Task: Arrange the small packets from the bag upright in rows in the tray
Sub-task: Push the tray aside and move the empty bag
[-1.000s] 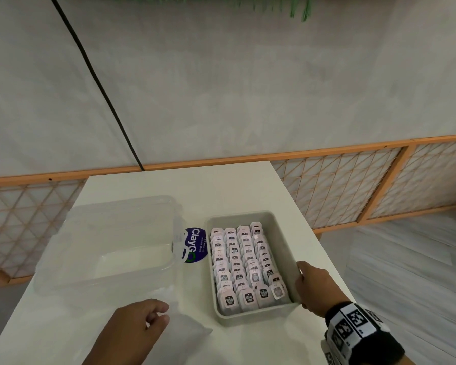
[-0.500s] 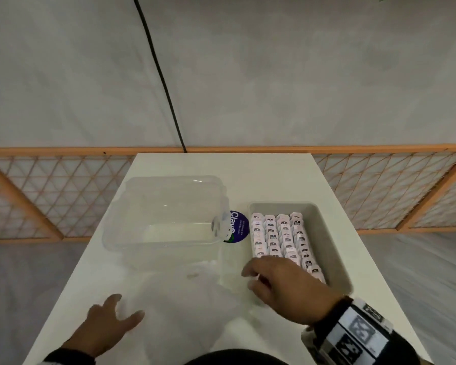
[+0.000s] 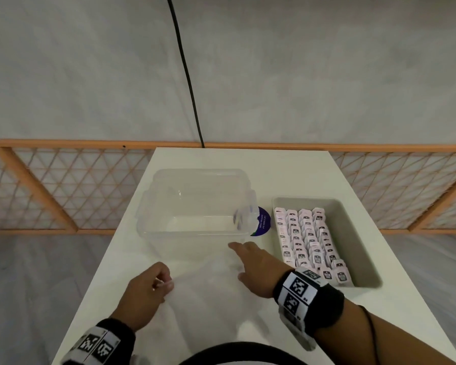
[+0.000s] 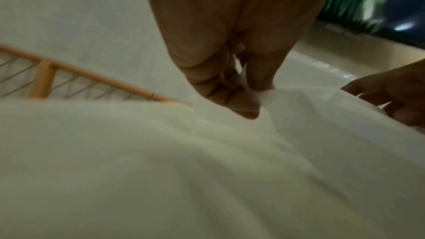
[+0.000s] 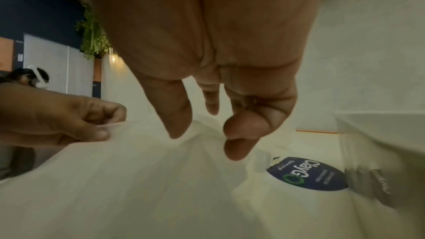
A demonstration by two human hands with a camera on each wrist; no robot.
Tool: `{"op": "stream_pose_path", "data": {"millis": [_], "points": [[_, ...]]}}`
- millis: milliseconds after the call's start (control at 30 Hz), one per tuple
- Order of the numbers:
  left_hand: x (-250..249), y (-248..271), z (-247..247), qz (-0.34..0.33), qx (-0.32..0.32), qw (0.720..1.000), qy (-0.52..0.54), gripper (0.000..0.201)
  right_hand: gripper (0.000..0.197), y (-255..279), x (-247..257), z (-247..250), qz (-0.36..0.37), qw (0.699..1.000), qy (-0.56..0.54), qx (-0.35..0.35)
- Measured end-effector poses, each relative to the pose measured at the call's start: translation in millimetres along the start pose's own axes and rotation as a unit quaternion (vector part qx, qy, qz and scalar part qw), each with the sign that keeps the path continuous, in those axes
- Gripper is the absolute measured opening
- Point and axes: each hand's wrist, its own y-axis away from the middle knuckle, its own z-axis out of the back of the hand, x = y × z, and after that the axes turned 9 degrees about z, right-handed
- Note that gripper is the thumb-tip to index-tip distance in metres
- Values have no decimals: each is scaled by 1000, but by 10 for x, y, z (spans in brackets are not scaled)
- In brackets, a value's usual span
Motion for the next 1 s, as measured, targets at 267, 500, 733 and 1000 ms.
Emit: {"op": "stream_pose_path", "data": {"millis": [267,500,733,1000], "points": [[-409,129,386,-95,-31,970,222,30,21,307,29,305,92,983,-121,-102],[-639,177,354,-19,130,977,170,63,14,497,47,497,57,912,-235,-332],[-658,31,543,-46,61,981,176,36,14,783,-167,655,12,932,-165,-324],[-816,60,568,-109,112,976,152,70,7,866,-14,700,56,872,-290,-391]]}}
